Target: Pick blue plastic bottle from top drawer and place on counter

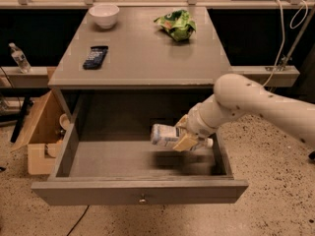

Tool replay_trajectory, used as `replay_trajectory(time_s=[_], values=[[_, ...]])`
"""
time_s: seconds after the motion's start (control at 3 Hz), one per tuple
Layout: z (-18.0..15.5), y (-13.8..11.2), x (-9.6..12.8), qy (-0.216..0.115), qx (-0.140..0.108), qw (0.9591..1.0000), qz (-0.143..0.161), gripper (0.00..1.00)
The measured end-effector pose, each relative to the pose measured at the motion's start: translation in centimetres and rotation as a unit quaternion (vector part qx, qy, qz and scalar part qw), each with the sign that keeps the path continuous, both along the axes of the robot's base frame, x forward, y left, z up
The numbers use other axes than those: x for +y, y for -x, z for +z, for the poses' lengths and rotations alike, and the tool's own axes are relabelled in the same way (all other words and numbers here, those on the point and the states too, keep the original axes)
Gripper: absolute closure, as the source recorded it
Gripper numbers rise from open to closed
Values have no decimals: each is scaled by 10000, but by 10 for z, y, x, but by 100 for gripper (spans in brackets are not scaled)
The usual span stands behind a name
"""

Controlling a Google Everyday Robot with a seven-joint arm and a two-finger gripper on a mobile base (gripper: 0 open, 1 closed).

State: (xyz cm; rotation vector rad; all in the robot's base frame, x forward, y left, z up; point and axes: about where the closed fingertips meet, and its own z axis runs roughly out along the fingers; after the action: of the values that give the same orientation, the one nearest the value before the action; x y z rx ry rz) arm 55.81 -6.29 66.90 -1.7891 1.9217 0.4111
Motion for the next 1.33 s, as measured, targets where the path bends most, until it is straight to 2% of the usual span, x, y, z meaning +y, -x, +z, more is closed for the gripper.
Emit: replay_trajectory(time_s=[0.33, 0.67, 1.0, 1.33], values=[[73, -2, -28, -211, -516, 9984, 62, 100], [110, -1, -39, -372, -691, 9964, 316, 100], [112, -1, -38, -373, -702, 9962, 348, 100], [138, -12, -47, -146, -850, 9960, 228, 100]])
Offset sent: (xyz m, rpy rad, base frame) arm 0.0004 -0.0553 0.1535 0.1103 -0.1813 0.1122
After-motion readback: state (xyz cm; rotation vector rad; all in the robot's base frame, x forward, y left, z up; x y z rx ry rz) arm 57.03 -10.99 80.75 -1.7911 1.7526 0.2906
